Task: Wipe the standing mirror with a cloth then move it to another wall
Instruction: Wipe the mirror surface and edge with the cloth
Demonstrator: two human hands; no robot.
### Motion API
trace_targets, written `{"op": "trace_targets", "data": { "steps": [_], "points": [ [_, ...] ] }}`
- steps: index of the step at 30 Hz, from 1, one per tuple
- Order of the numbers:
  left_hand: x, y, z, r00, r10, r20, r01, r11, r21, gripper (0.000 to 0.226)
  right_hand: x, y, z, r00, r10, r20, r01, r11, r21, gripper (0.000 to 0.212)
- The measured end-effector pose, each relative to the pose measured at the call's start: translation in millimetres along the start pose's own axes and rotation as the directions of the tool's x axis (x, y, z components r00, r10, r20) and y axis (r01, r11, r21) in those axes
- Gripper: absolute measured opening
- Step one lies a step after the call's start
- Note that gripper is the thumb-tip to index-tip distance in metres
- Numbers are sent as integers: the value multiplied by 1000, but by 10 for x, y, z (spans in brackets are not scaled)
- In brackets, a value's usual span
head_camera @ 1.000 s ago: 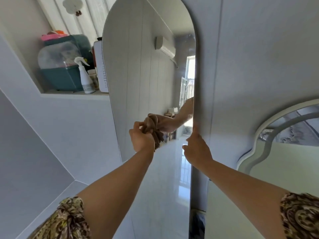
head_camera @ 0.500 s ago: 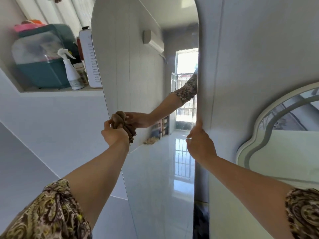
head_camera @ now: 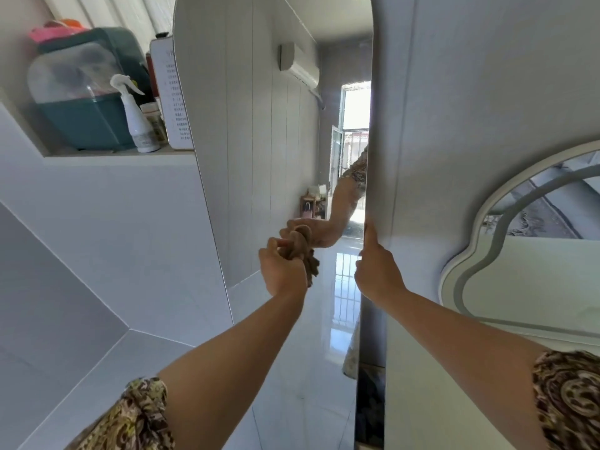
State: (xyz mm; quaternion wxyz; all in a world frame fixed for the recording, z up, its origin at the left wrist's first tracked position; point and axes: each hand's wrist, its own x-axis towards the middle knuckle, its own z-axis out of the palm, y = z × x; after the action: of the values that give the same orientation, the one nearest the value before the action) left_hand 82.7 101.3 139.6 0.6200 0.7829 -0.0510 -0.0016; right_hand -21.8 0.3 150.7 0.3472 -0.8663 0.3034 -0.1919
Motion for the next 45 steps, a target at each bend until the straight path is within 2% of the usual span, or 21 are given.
{"op": "trace_targets", "data": {
  "steps": [4, 10, 13, 18, 24, 26, 30, 32, 35, 37, 42, 45],
  "points": [
    [-349, -9, 233, 999, 30, 20, -30, 999, -12, 29, -34, 69, -21, 998, -50, 43, 51, 999, -18, 86],
    [-566, -120, 414, 980, 146, 132, -151, 988, 28, 17, -75, 152, 1, 995, -79, 54, 78, 997, 23, 69],
    [-555, -173, 392, 974, 168, 152, -175, 984, 34, 16, -78, 173, 93, 997, -53, 62, 52, 998, 28, 75],
    [-360, -165, 202, 998, -14, 56, 16, 1000, -24, 17, -149, 160, 222, 999, 1, 45, 1, 999, -48, 83],
    [221, -310, -193, 995, -64, -72, 65, 998, 18, 19, -99, 176, 490, 995, 53, -81, -57, 997, -50, 85],
    [422, -369, -309, 983, -123, -140, 115, 992, -59, 15, -65, 192, 549, 990, 60, -124, -65, 997, -37, 82],
    [747, -481, -541, 937, -249, -245, 208, 961, -181, 25, -45, 237, 639, 984, 33, -176, -41, 998, -44, 74],
    [853, -511, -610, 922, -259, -287, 217, 961, -169, 23, -53, 268, 663, 981, -3, -196, -10, 998, -66, 74],
    [869, -522, -671, 908, -263, -327, 236, 964, -118, 18, -75, 308, 683, 982, -27, -188, 6, 994, -110, 87],
    [856, -578, -693, 893, -295, -341, 262, 955, -140, 28, -93, 312, 667, 983, -13, -185, -6, 995, -104, 90],
    [768, -721, -546, 863, -455, -218, 307, 816, -491, 23, -135, 294, 657, 979, 21, -201, -32, 998, -54, 91],
    [568, -780, -395, 870, -463, -169, 322, 793, -517, 21, -143, 324, 657, 978, 29, -207, -32, 999, -13, 89]
  ]
}}
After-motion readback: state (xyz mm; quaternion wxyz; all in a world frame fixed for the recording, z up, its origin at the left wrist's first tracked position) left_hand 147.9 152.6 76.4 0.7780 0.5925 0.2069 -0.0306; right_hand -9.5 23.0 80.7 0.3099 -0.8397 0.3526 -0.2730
